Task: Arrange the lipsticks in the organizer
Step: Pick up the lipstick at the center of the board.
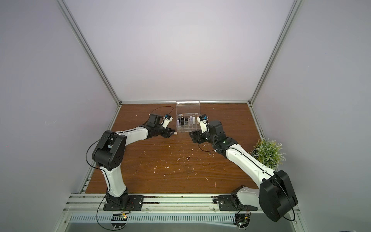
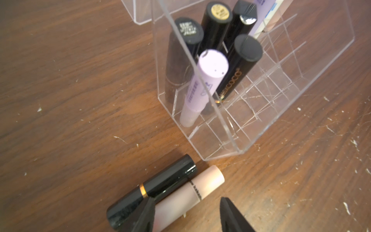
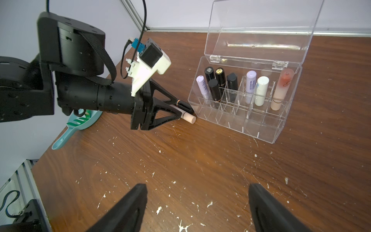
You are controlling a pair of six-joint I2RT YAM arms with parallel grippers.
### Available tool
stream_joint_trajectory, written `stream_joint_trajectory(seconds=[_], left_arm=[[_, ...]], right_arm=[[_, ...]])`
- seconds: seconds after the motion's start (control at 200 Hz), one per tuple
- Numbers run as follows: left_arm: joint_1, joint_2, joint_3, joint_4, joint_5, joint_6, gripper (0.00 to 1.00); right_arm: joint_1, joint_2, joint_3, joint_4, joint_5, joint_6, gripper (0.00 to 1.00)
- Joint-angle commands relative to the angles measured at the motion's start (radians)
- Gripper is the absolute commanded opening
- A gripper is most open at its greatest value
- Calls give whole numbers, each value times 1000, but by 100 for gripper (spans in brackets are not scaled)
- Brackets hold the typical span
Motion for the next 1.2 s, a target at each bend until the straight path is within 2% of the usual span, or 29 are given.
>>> stream_joint_trajectory(seconds=[0.0, 0.735, 0.991, 1.196], left_arm=[[-14, 16, -7, -36, -27, 25, 56], [-50, 38, 7, -121, -85, 50, 54], [-61, 29, -4, -131, -82, 43, 34], [-62, -15, -35, -105, -100, 29, 24]], right_arm=[[-4, -20, 0, 4, -22, -3, 86], [-4, -32, 4, -17, -29, -7, 86], [-4, -35, 7, -22, -29, -8, 86], [-4, -37, 6, -28, -28, -11, 86]])
